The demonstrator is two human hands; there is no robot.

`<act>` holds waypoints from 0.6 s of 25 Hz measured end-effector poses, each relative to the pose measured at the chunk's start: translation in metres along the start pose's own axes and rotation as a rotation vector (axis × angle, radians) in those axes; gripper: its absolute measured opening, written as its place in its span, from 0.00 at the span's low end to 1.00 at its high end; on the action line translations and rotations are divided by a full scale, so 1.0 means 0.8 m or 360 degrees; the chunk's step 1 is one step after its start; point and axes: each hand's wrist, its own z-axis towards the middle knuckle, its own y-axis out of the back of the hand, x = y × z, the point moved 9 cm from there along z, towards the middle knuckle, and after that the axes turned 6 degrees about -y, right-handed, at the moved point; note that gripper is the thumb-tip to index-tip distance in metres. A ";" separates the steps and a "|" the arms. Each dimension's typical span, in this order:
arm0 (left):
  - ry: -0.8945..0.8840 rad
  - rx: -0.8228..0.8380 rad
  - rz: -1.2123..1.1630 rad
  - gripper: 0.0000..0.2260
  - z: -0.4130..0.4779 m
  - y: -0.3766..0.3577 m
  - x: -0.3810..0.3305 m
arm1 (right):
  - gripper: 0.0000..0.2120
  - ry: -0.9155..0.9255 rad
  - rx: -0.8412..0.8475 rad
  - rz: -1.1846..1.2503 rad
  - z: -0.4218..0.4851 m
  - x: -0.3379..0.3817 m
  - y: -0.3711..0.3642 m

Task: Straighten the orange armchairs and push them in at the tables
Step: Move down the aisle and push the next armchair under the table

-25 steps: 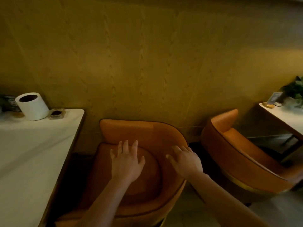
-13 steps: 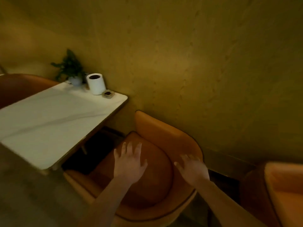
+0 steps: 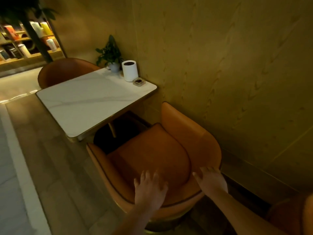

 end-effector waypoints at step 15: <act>0.0378 -0.0174 -0.0238 0.37 0.021 -0.114 0.015 | 0.32 0.0047 -0.0460 -0.0167 0.021 0.015 -0.025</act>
